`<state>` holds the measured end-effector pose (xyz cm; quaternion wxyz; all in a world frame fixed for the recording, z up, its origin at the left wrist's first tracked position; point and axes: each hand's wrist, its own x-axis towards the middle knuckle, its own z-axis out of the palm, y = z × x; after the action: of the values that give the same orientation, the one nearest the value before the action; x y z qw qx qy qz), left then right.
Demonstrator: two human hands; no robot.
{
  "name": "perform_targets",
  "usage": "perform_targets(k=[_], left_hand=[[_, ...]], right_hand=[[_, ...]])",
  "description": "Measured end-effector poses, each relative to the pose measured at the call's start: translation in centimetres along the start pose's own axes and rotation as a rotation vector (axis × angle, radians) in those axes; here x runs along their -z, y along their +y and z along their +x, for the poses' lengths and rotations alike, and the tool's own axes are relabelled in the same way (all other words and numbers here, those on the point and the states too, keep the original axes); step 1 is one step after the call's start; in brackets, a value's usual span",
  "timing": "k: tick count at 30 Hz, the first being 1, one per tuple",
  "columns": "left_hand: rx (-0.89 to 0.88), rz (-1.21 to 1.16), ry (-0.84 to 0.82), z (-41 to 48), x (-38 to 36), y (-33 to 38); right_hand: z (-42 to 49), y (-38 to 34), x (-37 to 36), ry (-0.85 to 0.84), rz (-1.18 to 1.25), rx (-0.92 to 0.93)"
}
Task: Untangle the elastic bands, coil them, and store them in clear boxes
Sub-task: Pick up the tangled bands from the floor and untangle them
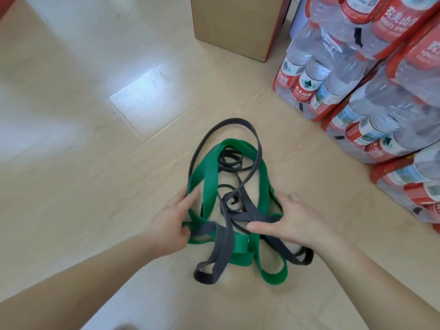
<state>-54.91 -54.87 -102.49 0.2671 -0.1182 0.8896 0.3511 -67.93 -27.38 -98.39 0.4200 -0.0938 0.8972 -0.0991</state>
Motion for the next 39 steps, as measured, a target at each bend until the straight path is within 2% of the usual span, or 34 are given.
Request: perform_targets(k=[2, 4, 7, 9, 11, 13, 15, 18, 21, 24, 28, 31, 36, 39], left_hand=[[-0.125, 0.047, -0.042, -0.4, 0.1, 1.4], [-0.208, -0.069, -0.021, -1.3, -0.6, 3.1], [-0.034, -0.395, 0.149, -2.6, -2.2, 4.5], [0.071, -0.502, 0.247, -2.5, -2.4, 4.2], [0.112, -0.616, 0.184, -2.0, -2.3, 3.4], [0.037, -0.576, 0.014, -2.0, -2.3, 3.9], [-0.078, -0.39, -0.136, -2.5, -2.9, 5.0], [-0.052, -0.185, -0.203, -2.9, -4.1, 5.9], [0.061, -0.26, -0.114, -2.3, -4.7, 5.2], [0.053, -0.334, -0.1, -1.8, -4.6, 5.7], [0.001, -0.515, -0.094, -1.0, -4.6, 5.6], [0.052, -0.663, -0.009, -0.7, -4.6, 5.5], [0.109, -0.629, 0.142, -0.3, -3.2, 6.8], [0.104, -0.653, 0.241, -0.8, -0.1, 9.5]], right_hand=[[-0.3, -0.2, -0.8, -0.013, 0.028, -0.008], [-0.1, -0.1, -0.5, 0.005, 0.122, -0.026], [0.2, 0.2, 0.5, 0.022, 0.308, -0.055], [0.2, 0.0, 0.4, 0.02, 0.314, -0.034], [0.0, -0.7, -0.2, -0.009, 0.327, 0.001], [-0.4, -1.7, -1.3, -0.065, 0.31, 0.04], [-0.7, -2.3, -1.7, -0.096, 0.207, 0.086], [-0.6, -2.5, -1.3, -0.122, 0.248, 0.107], [-0.6, -3.2, -2.0, -0.141, 0.232, 0.135], [-0.5, -4.3, -3.6, -0.167, 0.286, 0.195], [-0.1, -3.7, -4.2, -0.181, 0.523, 0.193], [0.0, -3.5, -4.4, -0.173, 0.519, 0.217], [-0.1, -4.5, -3.7, -0.12, 0.472, 0.28], [-1.4, -5.4, -1.2, -0.116, 0.559, 0.302]])
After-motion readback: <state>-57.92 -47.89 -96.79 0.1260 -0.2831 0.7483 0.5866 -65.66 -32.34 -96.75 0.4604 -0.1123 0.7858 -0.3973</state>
